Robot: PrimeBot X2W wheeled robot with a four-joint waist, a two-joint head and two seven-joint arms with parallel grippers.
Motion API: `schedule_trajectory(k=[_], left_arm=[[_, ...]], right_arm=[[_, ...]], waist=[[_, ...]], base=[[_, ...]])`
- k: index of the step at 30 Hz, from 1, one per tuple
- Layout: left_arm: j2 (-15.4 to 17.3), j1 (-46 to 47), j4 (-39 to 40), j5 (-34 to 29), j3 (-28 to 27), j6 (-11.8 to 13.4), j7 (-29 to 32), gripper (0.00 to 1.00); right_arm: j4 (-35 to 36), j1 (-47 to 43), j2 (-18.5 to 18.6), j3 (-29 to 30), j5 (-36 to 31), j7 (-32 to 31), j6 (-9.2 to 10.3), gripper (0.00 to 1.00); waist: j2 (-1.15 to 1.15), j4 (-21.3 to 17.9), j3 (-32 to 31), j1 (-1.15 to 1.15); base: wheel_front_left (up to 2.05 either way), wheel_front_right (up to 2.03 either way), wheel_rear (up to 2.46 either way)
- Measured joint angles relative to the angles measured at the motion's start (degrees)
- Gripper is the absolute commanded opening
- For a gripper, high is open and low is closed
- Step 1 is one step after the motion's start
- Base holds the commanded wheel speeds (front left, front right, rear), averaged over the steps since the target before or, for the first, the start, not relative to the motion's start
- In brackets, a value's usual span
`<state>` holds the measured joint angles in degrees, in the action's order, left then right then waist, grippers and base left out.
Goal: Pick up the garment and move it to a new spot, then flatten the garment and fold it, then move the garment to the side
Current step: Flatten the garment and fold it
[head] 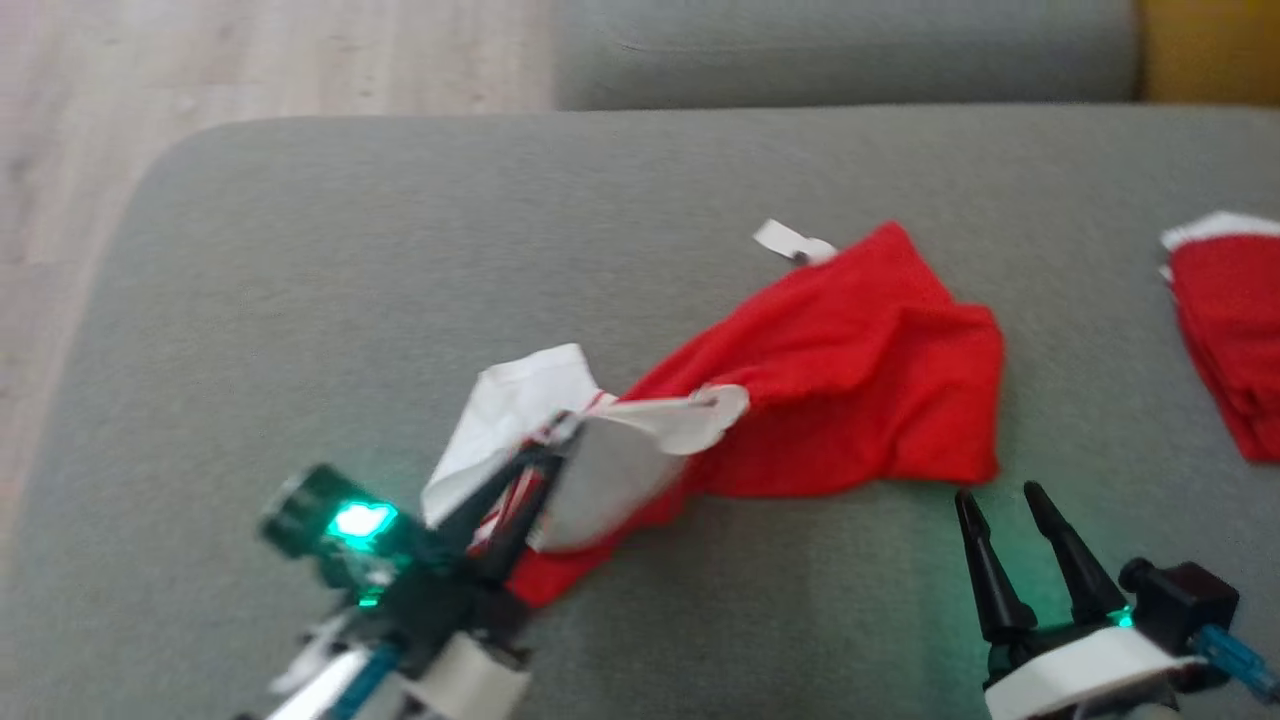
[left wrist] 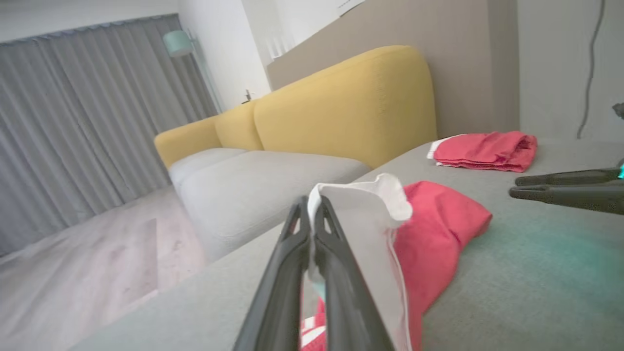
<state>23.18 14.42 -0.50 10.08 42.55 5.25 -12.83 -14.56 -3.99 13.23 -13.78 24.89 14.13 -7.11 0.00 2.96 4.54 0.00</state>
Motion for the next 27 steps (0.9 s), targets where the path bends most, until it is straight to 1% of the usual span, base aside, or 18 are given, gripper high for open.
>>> schedule_trajectory(k=[2,5,8,11,15,19,20,22,25,27], left_arm=[[2.9,-1.3,4.0,0.0,-1.9,1.5,1.6,0.00],[6.7,-3.4,8.5,0.4,-4.4,2.8,3.3,0.00],[9.8,-5.9,10.7,1.4,-6.8,4.2,4.2,0.00],[12.1,-7.8,11.8,2.3,-9.2,5.5,4.2,0.00],[13.6,-8.3,12.2,2.8,-11.5,7.1,4.2,0.00],[14.6,-9.3,11.8,3.2,-13.0,8.0,3.7,0.00],[14.9,-9.7,11.6,3.2,-13.3,8.4,3.6,0.00],[15.4,-10.3,11.4,3.2,-13.4,8.4,3.5,0.00],[15.5,-10.2,10.9,3.6,-13.5,8.4,3.2,0.00],[15.5,-10.2,10.7,3.6,-13.5,8.4,3.2,0.00]], right_arm=[[-0.5,-0.2,0.0,0.2,0.0,0.0,0.00,1.00],[-0.9,-0.2,0.1,0.8,0.0,0.1,0.00,1.00],[-1.3,-0.1,0.3,0.9,0.0,0.1,0.00,1.00],[-2.2,-0.1,1.3,1.0,0.0,0.1,0.00,1.00],[-3.0,-0.1,2.4,0.9,0.7,0.0,0.00,1.00],[-3.2,0.3,4.1,-1.4,2.4,-0.7,0.00,1.00],[-3.2,0.9,5.0,-2.4,2.8,-1.5,0.00,1.00],[-3.3,3.3,7.4,-4.2,3.4,-3.1,0.00,1.00],[-4.1,9.0,10.8,-6.2,5.5,-6.6,0.00,1.00],[-4.8,13.1,12.3,-8.1,7.4,-9.3,0.00,1.00]], waist=[[0.00,1.6,-0.5,0.00],[0.00,3.9,-1.0,0.00],[0.00,5.8,-1.2,0.00],[0.00,7.1,-1.1,0.00],[0.00,8.0,-0.5,0.00],[0.00,7.8,0.0,0.00],[0.00,7.7,0.2,0.00],[0.00,7.4,0.6,0.00],[0.00,7.5,1.2,0.01],[0.00,7.7,1.6,0.01]], base=[[0.00,0.00,0.00],[0.00,0.00,0.00],[0.00,0.00,0.00],[0.00,0.00,0.00],[0.00,0.00,0.00],[0.00,0.00,0.00],[0.00,0.00,0.00],[0.00,0.00,0.00],[0.00,0.00,0.00],[0.00,0.00,0.00]])
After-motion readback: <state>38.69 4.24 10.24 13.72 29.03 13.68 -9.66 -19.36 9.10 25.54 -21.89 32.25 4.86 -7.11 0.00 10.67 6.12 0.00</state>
